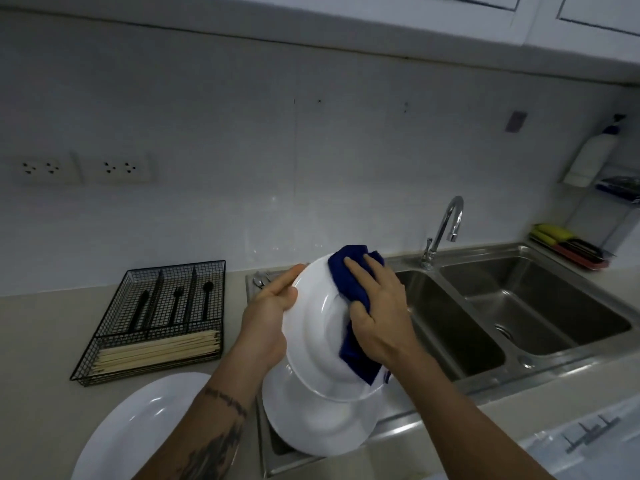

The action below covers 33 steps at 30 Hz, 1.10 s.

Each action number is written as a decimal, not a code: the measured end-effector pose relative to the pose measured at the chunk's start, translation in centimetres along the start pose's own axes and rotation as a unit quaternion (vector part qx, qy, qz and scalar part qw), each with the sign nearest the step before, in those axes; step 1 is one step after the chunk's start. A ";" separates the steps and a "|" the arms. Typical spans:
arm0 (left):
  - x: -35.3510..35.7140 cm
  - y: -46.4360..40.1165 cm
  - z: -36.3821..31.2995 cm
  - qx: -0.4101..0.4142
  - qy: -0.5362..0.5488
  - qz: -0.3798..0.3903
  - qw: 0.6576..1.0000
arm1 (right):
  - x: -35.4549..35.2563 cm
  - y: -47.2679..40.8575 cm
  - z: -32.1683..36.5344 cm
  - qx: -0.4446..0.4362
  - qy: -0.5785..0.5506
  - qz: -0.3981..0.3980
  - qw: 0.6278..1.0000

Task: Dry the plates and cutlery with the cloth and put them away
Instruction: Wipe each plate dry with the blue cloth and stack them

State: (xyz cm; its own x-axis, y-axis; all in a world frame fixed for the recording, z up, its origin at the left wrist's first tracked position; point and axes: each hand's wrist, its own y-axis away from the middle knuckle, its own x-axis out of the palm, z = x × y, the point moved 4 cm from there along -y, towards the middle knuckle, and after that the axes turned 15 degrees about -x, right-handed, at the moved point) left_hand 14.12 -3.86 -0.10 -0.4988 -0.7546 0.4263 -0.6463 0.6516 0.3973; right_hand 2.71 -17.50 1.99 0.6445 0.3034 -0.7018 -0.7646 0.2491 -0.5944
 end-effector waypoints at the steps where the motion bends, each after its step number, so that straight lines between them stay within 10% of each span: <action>1: -0.2 0.0 -0.1 0.004 -0.007 -0.005 1.000 | -0.1 0.1 -0.5 0.009 -0.002 -0.002 1.000; 7: -0.2 0.8 -0.9 0.071 -0.097 -0.020 0.993 | -0.2 1.4 -3.2 0.177 -0.198 -0.039 0.963; 21: 3.3 -1.1 -2.8 0.210 -0.263 -0.112 0.935 | -1.9 -0.7 -7.0 0.109 -0.258 -0.027 0.960; 33: 3.3 -2.9 -0.8 0.136 0.125 -0.257 0.949 | 0.1 0.8 -4.2 -0.082 -0.172 -0.072 0.979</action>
State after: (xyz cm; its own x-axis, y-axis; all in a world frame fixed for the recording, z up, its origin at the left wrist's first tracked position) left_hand 14.80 -8.15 0.75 0.0533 -0.9028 0.4267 -0.9091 0.1329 0.3948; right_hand 2.12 -21.15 -0.20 0.6844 0.5750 -0.4483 -0.6362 0.1705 -0.7525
